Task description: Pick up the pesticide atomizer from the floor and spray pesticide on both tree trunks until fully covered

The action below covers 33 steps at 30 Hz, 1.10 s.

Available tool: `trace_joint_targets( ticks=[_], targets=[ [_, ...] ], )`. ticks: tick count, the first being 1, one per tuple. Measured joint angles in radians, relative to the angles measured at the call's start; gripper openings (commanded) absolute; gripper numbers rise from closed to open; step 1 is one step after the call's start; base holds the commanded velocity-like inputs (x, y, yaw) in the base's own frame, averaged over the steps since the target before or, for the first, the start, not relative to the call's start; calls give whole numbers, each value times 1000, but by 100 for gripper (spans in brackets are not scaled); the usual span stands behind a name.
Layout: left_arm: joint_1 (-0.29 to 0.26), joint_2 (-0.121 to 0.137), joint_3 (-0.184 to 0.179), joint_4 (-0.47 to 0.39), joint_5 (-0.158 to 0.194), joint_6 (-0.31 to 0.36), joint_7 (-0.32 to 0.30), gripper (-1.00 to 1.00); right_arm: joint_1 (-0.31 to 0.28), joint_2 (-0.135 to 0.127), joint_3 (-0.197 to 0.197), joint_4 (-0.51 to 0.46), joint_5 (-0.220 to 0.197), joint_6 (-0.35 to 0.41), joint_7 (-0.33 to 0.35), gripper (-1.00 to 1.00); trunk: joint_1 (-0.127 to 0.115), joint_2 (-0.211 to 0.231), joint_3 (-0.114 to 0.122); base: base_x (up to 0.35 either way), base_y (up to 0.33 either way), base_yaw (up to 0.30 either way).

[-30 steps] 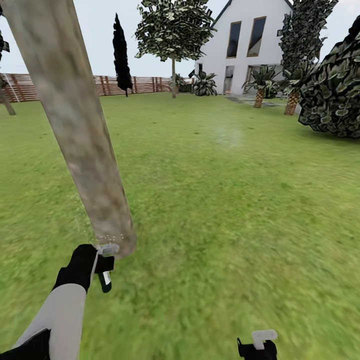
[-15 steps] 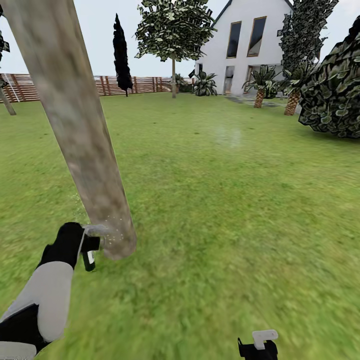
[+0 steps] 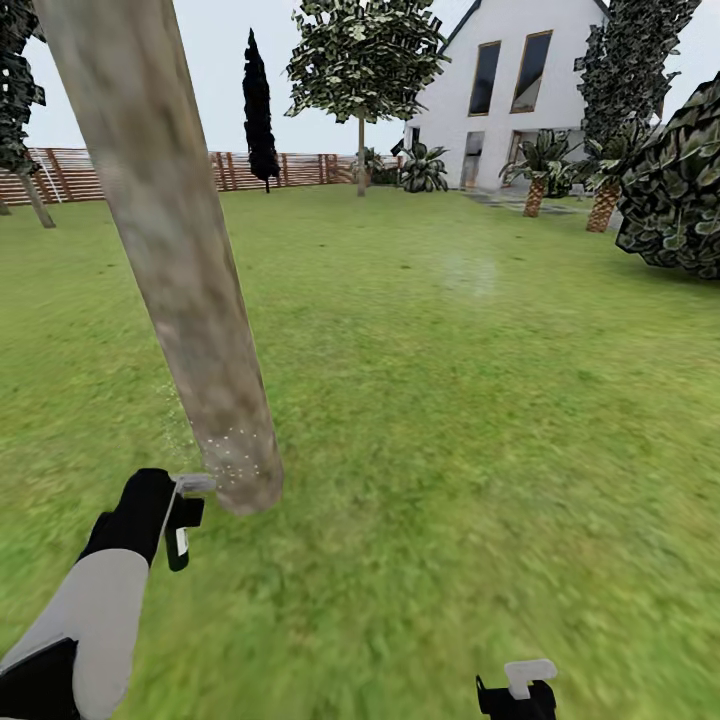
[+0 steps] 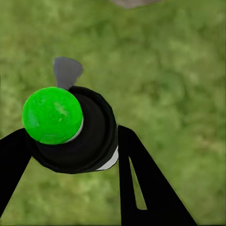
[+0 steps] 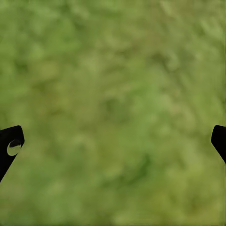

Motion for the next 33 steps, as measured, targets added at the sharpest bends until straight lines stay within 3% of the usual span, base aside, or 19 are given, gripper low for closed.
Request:
trace_joint_targets(
  ticks=[14, 24, 33],
  targets=[
    [1, 0, -4, 0, -2, -4, 5, -100, 0, 2, 0, 0, 0, 0, 0, 100, 0, 0, 0, 109, -212, 2],
    [2, 0, -3, -2, -1, -3, 5, -100, 0, 3, 0, 0, 0, 0, 0, 100, 0, 0, 0, 89, -256, 219],
    [1, -3, -5, -3, 1, -1, 5, -100, 0, 3, 0, 0, 0, 0, 0, 100, 0, 0, 0, 156, -228, 19]
  ],
)
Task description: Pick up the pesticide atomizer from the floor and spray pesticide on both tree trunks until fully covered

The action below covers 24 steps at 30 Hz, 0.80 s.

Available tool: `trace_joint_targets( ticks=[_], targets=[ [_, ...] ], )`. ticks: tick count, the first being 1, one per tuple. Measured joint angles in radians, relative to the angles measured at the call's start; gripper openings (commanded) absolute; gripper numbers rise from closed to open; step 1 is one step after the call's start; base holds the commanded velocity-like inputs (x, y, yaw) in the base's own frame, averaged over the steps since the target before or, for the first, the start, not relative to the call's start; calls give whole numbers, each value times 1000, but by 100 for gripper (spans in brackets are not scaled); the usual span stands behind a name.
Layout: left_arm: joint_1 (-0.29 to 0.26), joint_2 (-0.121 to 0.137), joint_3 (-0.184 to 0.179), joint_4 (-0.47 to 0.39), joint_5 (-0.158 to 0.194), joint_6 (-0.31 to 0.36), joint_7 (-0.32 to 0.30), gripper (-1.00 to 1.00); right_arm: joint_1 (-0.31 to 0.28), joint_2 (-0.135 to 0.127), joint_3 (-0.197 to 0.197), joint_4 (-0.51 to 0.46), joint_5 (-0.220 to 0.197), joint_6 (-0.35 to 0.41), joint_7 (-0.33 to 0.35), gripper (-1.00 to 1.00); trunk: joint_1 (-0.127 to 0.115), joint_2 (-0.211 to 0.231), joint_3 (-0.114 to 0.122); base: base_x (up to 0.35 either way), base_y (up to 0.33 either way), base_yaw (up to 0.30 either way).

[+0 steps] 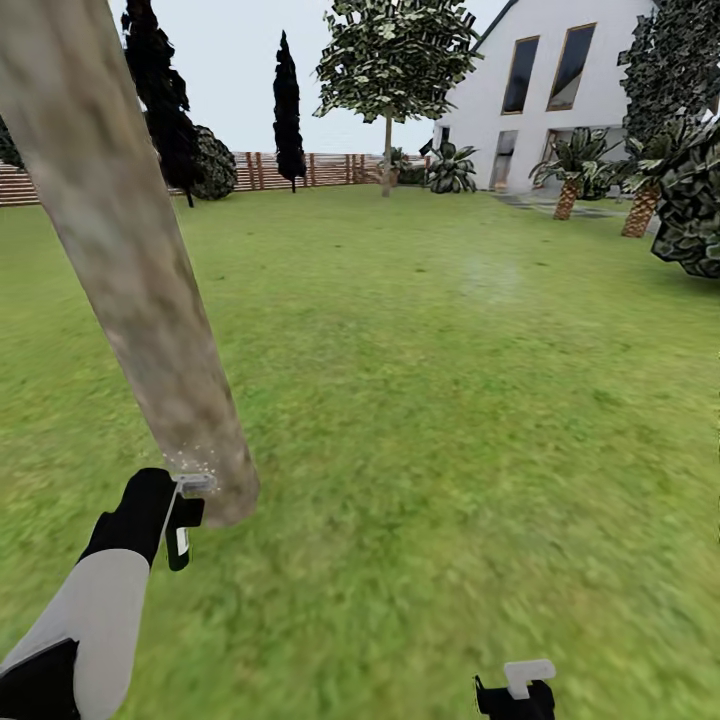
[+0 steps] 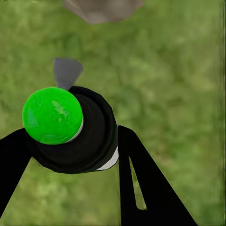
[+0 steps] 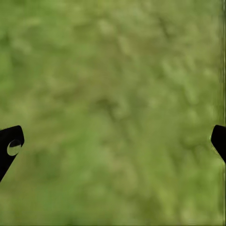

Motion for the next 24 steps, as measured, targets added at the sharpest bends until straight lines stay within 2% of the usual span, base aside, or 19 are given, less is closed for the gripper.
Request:
trace_joint_targets(
  ticks=[7, 17, 24],
  targets=[
    [0, -1, 1, -5, 0, 0, 0, -100, 0, 1, 0, 0, 0, 0, 0, 100, 0, 0, 0, 3, -275, 40],
    [-1, 0, 5, -13, 3, 3, 0, -100, 0, 1, 0, 0, 0, 0, 0, 100, 0, 0, 0, 164, -232, 269],
    [-10, -1, 6, -14, 3, 11, -1, -100, 0, 1, 0, 0, 0, 0, 0, 100, 0, 0, 0, 44, -25, 277]
  ],
)
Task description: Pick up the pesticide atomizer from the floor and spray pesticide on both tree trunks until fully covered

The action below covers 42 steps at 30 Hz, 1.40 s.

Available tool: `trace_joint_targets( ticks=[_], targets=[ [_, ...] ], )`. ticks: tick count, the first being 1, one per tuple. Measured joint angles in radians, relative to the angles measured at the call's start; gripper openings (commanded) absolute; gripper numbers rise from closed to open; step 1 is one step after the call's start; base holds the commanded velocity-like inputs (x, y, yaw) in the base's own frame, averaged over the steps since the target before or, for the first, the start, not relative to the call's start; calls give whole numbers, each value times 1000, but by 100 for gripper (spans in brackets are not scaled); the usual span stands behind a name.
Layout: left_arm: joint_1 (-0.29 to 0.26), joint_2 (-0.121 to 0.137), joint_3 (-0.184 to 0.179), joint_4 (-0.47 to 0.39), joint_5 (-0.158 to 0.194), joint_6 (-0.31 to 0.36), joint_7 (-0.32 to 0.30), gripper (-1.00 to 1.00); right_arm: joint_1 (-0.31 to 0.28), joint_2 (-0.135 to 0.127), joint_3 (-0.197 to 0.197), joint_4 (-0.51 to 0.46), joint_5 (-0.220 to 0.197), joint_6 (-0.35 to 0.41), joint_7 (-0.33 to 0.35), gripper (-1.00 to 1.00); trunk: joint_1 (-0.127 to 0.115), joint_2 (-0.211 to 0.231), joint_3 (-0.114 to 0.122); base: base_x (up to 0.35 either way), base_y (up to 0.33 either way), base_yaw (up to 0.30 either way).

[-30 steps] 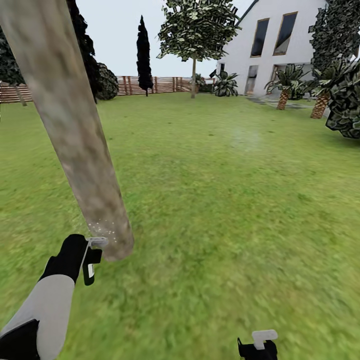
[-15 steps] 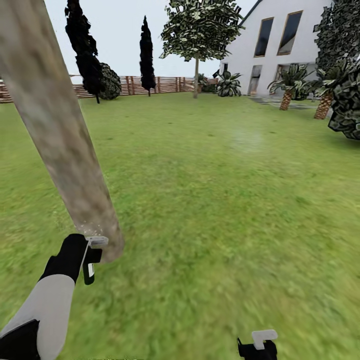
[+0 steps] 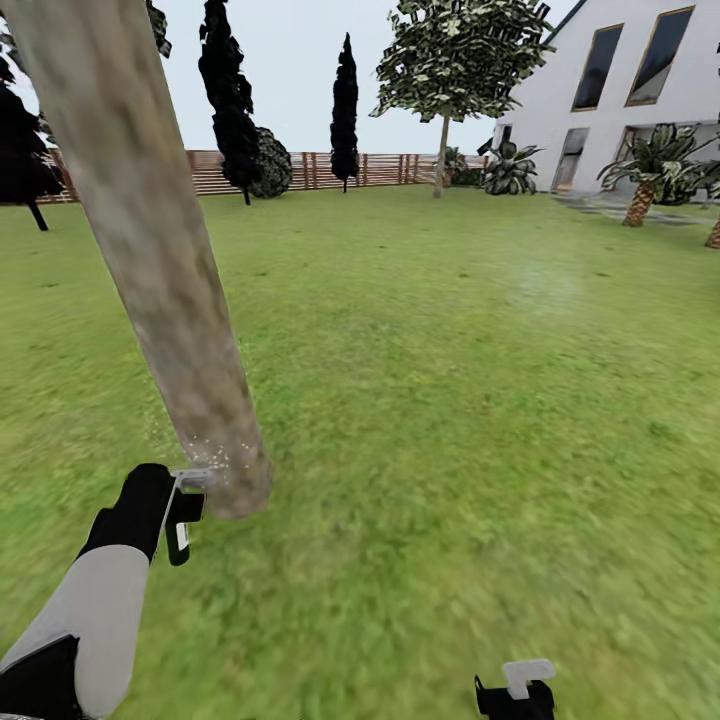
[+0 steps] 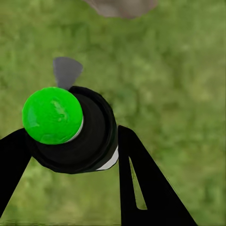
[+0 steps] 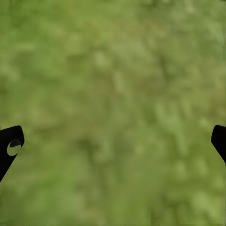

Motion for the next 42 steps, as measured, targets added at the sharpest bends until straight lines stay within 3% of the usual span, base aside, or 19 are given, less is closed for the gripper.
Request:
trace_joint_targets(
  ticks=[3, 24, 42],
  targets=[
    [-3, -1, -1, 0, -1, 28, 0, -100, 0, 0, 0, 0, 0, 0, 0, 100, 0, 0, 0, 45, -45, 131],
    [-3, 0, -2, 0, -2, 30, 0, -100, 0, -2, 0, -1, 1, 0, 0, 100, 0, 0, 0, 115, -245, 11],
    [-4, 0, 0, 0, -2, 30, 1, -100, 0, 0, 0, 0, 1, 0, 0, 100, 0, 0, 0, 101, -265, 271]
  ],
)
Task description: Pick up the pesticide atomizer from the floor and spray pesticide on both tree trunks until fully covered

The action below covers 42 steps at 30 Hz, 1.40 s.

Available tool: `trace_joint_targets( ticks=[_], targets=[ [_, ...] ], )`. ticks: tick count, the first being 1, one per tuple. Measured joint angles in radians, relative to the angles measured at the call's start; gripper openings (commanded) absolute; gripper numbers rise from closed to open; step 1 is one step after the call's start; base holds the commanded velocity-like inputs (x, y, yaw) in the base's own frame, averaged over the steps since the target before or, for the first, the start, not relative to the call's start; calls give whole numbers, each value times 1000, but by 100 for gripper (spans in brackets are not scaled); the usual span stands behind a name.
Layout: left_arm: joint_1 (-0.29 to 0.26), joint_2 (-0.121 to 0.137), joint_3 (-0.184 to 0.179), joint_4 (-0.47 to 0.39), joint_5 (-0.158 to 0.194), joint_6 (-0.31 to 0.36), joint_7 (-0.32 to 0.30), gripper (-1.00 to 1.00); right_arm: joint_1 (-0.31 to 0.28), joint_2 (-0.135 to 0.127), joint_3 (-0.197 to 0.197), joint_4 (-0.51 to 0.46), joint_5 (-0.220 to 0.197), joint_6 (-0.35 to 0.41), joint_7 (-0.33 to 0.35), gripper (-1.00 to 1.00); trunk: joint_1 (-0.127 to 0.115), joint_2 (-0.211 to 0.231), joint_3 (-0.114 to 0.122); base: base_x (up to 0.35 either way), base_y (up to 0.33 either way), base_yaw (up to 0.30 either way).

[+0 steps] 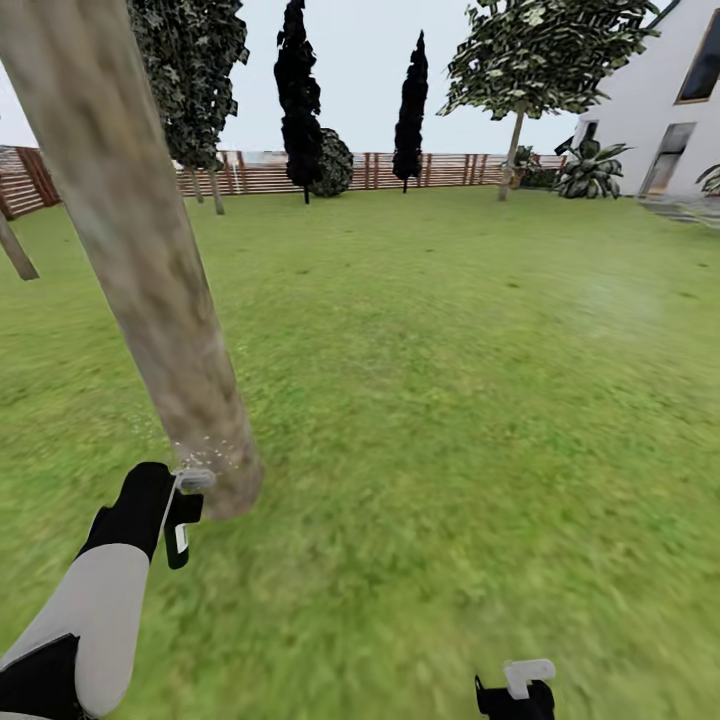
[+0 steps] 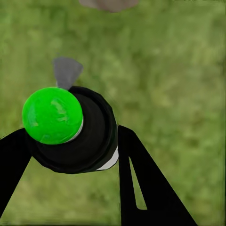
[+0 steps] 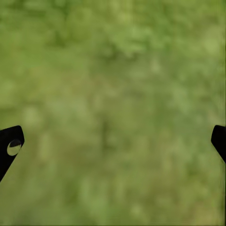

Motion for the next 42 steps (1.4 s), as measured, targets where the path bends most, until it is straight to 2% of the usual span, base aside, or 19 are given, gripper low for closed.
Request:
trace_joint_targets(
  ticks=[6, 12, 16, 20, 23, 25, 27, 29, 31, 35, 42],
  targets=[
    [4, 0, 2, 0, -1, 0, 0, -100, 0, 0, 0, 0, -1, -1, 0, 100, 0, 0, 0, 147, -255, 273],
    [14, 3, 4, 12, 1, -9, -1, -100, 0, 0, 0, -1, -1, 0, 1, 100, 0, 0, 0, 196, -232, 50],
    [61, 5, 7, 17, 0, -12, -6, -100, 0, 0, 0, -1, -1, 0, 1, 100, 0, 0, 0, 198, -230, 63],
    [69, 7, 29, 16, 2, -12, -8, -100, 0, 0, 0, 0, -1, 0, 2, 100, 0, 0, 0, 198, -230, 255],
    [70, 6, 31, 16, -4, -21, 1, -100, 0, 0, 0, 0, -1, 0, 2, 100, 0, 0, 0, 199, -230, 276],
    [91, 10, 31, 16, -8, -27, 2, -100, 0, 0, 0, 0, -1, 0, 2, 100, 0, 0, 0, 214, -216, 277],
    [121, 2, 29, 20, 5, -45, 1, -100, 0, 0, 0, 0, -1, 0, 2, 100, 0, 0, 0, 222, -204, 277],
    [128, -12, 29, 48, 8, -119, 6, -100, 0, 0, 0, 0, -1, 0, 1, 100, 0, 0, 0, 214, -207, 277],
    [129, -32, 31, 66, 2, -166, 45, -100, 0, 0, 0, 0, -1, 0, 1, 100, 0, 0, 0, 209, -209, 277],
    [130, -36, 33, 70, 3, -177, 63, -100, 0, 0, 0, 0, -1, 0, 2, 100, 0, 0, 0, 199, -217, 246],
    [129, -43, 34, 70, 6, -183, 64, -100, 0, 0, 0, -1, -1, 0, 1, 100, 0, 0, 0, 140, -247, 8]
  ],
)
